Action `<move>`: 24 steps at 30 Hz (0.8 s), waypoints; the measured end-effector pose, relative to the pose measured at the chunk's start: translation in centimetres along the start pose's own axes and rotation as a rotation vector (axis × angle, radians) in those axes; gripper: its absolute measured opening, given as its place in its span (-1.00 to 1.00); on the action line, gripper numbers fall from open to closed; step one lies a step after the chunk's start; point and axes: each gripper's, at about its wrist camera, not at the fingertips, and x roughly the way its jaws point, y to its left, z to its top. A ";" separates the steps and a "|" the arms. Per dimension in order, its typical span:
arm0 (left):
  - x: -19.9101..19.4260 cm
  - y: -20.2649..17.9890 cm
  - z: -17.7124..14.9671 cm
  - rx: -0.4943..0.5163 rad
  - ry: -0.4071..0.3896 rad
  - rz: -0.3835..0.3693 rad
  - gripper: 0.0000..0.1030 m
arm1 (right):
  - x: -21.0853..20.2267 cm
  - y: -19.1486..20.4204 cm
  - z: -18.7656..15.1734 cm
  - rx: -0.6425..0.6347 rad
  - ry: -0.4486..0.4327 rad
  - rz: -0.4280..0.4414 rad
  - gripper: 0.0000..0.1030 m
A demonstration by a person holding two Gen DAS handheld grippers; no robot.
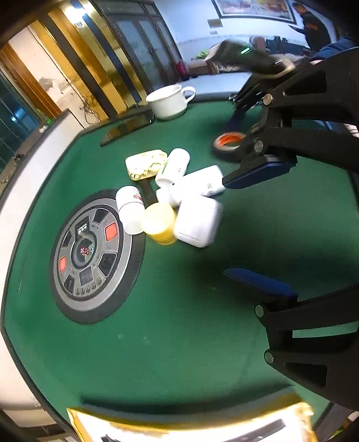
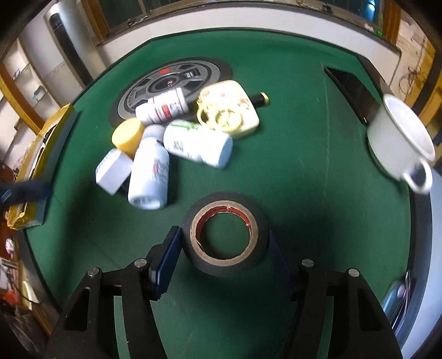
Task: Organize rigid objects
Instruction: 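Move the left tool to the white switch plate while the right tool nears the black tape roll, then grasp the white switch plate with the left tool while the right tool grasps the tape roll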
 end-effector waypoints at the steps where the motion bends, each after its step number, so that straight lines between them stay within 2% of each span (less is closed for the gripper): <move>1: 0.4 -0.1 0.3 0.004 0.003 0.013 0.14 | -0.3 -0.3 -0.4 0.007 0.003 0.008 0.10; 9: 3.7 -1.6 1.7 0.094 0.033 0.088 0.13 | -1.5 -1.7 -2.0 0.055 0.010 0.039 0.10; 12: 4.4 -1.8 2.0 0.131 0.034 0.088 0.14 | -1.7 -1.9 -2.3 0.062 0.008 0.041 0.10; 15: 4.1 -2.4 1.3 0.202 0.008 0.095 0.00 | -1.7 -2.0 -2.4 0.066 0.006 0.039 0.10; 17: 3.8 -2.7 0.5 0.243 -0.008 0.114 -0.01 | -1.7 -1.9 -2.4 0.070 0.005 0.036 0.11; 24: 1.4 -1.2 -3.3 0.269 -0.047 0.102 -0.01 | -2.1 -1.5 -3.0 0.098 -0.003 0.040 0.10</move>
